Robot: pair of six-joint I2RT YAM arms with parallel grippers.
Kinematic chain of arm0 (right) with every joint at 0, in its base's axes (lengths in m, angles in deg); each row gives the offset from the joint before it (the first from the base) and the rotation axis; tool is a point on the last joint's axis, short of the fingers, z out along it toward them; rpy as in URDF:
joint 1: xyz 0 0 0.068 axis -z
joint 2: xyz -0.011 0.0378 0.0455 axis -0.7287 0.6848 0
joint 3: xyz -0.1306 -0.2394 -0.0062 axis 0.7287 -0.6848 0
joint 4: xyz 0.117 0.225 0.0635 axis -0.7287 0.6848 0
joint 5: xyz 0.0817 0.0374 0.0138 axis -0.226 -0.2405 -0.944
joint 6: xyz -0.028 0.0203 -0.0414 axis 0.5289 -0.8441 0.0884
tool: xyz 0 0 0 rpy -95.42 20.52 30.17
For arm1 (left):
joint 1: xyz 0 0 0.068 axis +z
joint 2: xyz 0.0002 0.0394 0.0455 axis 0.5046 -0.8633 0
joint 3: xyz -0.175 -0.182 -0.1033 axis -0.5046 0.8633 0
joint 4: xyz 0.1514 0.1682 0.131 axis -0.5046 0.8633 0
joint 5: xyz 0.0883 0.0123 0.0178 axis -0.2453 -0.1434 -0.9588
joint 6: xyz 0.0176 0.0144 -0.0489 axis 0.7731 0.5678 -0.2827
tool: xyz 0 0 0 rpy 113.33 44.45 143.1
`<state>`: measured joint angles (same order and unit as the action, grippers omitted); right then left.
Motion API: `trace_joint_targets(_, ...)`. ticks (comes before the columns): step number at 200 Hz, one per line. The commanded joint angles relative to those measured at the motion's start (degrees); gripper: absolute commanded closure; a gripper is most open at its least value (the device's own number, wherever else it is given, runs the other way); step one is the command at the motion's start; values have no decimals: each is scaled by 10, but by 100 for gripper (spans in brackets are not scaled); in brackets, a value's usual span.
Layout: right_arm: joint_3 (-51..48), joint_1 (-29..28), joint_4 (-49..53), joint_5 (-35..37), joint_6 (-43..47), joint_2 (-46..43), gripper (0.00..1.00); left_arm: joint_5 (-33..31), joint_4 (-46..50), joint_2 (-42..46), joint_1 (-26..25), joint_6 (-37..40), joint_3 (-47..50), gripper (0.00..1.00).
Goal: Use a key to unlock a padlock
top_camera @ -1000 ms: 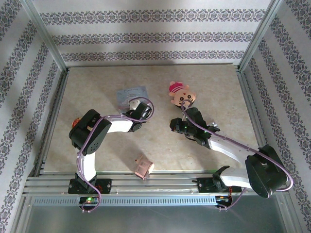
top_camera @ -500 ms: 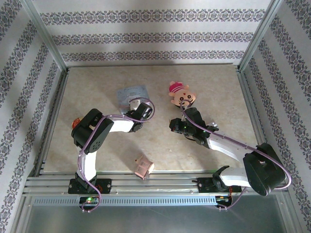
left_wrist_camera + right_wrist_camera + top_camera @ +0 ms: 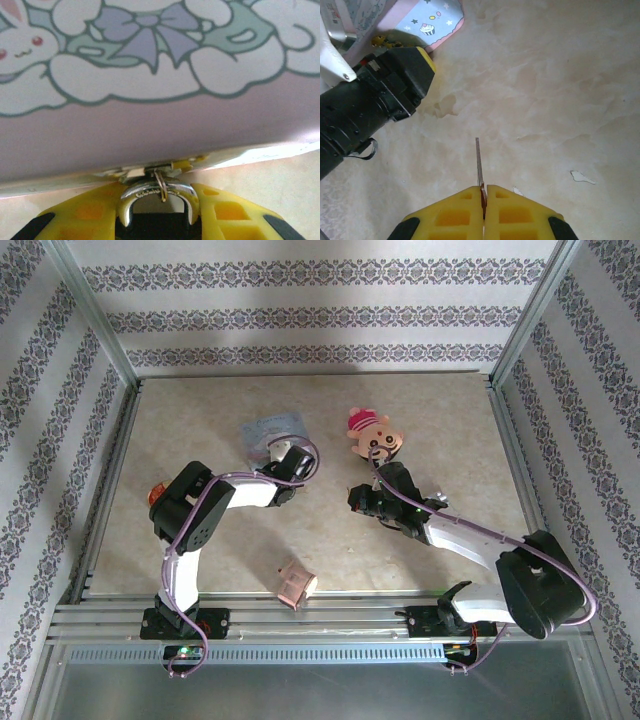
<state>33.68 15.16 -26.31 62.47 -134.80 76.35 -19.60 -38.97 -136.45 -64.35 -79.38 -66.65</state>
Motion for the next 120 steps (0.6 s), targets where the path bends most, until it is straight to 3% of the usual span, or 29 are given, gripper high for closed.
trace_joint_targets(1, 15, 2, -7, 8, -1, 12, 100, 67, 59, 23, 3, -41, -1, 91)
trace_joint_targets(36, 3, -2, -43, 6, 0, 27, 100, 140, 74, 43, 3, -109, 11, 97)
trace_joint_targets(120, -32, -18, -97, -2, 19, 52, 100, 250, 9, 87, -3, -238, 69, 97)
